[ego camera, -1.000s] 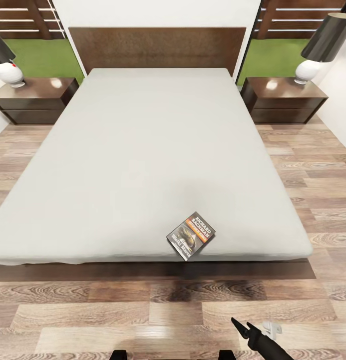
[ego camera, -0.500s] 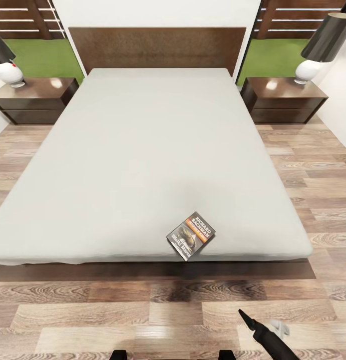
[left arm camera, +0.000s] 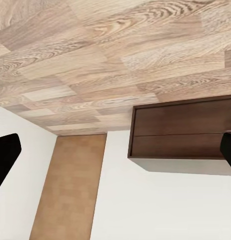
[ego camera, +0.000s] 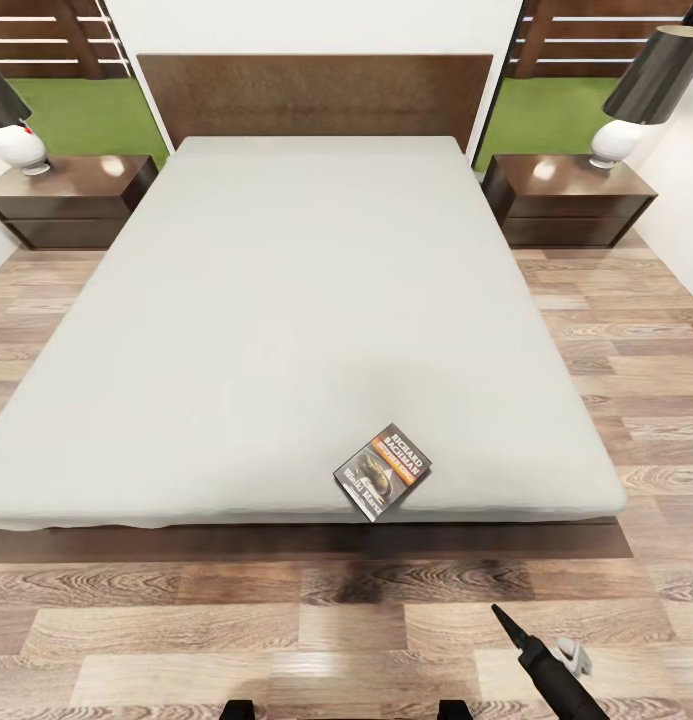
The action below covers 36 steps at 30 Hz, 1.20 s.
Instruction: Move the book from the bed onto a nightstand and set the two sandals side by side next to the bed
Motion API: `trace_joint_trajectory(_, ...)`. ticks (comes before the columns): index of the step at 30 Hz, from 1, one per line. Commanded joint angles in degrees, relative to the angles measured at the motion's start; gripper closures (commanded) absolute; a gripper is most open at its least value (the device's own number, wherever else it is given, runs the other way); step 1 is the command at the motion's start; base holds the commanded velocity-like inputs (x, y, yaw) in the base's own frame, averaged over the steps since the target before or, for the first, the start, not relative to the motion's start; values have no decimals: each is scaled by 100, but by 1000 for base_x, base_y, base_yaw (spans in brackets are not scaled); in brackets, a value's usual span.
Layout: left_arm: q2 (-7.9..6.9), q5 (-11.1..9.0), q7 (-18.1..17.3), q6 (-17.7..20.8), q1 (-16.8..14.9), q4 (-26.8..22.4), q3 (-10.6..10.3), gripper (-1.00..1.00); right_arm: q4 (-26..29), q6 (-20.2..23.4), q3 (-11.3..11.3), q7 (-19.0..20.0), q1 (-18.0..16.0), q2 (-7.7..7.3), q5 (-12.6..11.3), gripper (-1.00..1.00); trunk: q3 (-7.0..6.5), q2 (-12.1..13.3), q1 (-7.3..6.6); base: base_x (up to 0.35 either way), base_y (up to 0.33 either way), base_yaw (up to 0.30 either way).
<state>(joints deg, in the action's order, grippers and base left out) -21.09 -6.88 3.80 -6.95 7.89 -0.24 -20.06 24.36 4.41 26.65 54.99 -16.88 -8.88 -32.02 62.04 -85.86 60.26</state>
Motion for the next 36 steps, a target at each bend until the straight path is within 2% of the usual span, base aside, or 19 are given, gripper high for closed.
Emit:
trace_joint_trajectory(1, 0, -59, 12, -17, 2, -2, -50, -100, -5, 47, 13, 30, -2, 0, -33, -100, 2, -1, 0, 0, 0, 0)
trace_joint_trajectory(7, 0, -59, 14, -17, 2, -2, -50, -100, -13, 78, -1, 718, -1, 12, -76, -100, 2, -1, 0, 0, 0, 0)
trace_joint_trajectory(18, 0, -59, 15, -17, 2, -2, -50, -100, -16, 98, -23, 1428, -1, 12, -76, -100, 2, -1, 0, 0, 0, 0)
trace_joint_trajectory(23, 0, -59, 15, -17, 2, -2, -50, -100, -12, 194, -56, 1962, -3, 36, -48, -100, 2, -1, 0, 0, 0, 0)
trace_joint_trajectory(26, 0, -59, 15, -17, 2, -2, -50, -100, -12, 262, -78, 2041, -4, 41, -43, -100, 2, -1, 0, 0, 0, 0)
trace_joint_trajectory(29, 0, -59, 15, -17, 2, -2, -50, -100, -11, 517, -263, 2229, -6, 56, -31, -100, 2, -1, 0, 0, 0, 0)
trace_joint_trajectory(30, 0, -59, 15, -17, 2, -2, -50, -100, -11, 517, -263, 2229, -6, 56, -31, -100, 2, -1, 0, 0, 0, 0)
trace_joint_trajectory(34, 0, -59, 15, -20, 2, -2, -52, -100, -10, 735, -638, 2339, -8, 66, -32, -100, 2, -1, 0, 0, 0, 0)
trace_joint_trajectory(36, 0, -59, 15, -20, 2, -2, -54, -100, -9, 767, -713, 2357, -8, 69, -32, -100, 2, -1, 0, 0, 0, 0)
